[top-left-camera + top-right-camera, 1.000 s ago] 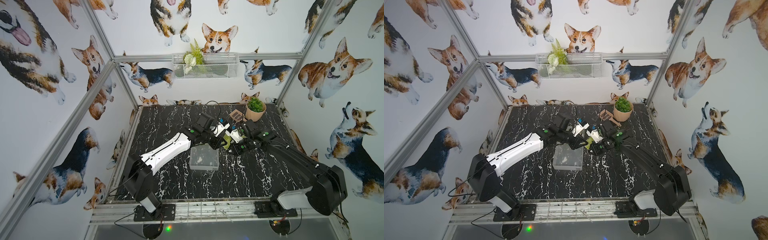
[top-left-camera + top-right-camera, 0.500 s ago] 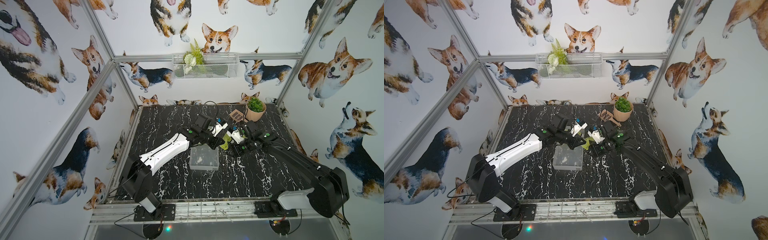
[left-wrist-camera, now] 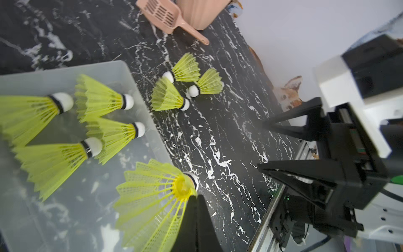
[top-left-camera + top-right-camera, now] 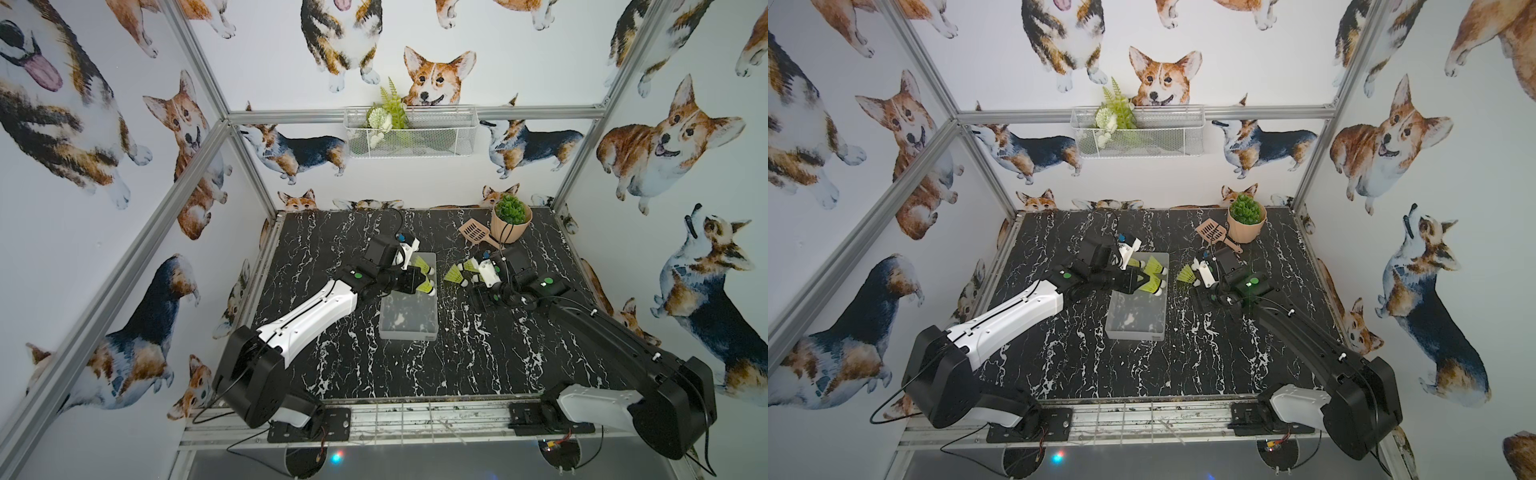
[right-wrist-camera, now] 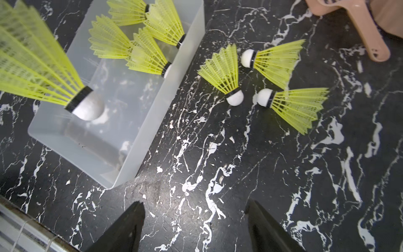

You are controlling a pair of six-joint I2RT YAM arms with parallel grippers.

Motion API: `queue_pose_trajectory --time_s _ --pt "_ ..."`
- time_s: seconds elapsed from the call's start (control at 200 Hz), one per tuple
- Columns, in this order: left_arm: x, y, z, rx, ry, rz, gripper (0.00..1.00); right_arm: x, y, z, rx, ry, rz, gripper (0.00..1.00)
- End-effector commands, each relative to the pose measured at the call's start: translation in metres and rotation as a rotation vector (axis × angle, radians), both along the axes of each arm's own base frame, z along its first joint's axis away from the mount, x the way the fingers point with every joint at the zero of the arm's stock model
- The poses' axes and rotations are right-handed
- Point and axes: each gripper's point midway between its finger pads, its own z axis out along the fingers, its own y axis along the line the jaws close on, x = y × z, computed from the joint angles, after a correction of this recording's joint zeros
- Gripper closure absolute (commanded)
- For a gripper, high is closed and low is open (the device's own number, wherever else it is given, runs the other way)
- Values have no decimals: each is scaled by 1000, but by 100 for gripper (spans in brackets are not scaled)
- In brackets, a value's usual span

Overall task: Put the shuttlecocks into the storage box
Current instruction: Place the shuttlecock in the storage box.

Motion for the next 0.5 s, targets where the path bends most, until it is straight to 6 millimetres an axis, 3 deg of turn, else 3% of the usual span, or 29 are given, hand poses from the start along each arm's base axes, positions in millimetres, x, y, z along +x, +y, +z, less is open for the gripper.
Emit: queue_pose_trajectory --time_s 0.0,0.36,0.461,0.471,0.496 --pt "11 9 -2 -56 38 162 100 9 -6 4 15 -39 -58 21" --pt "18 18 -44 -125 145 335 100 8 -10 2 33 -33 -72 22" --pt "24 13 -47 -172 168 363 100 8 -10 2 33 -35 -73 22" --pt "20 16 -58 -157 188 370 100 8 -10 2 33 -34 -75 22" --pt "19 17 -63 -160 200 380 100 7 -10 1 32 -33 -74 22"
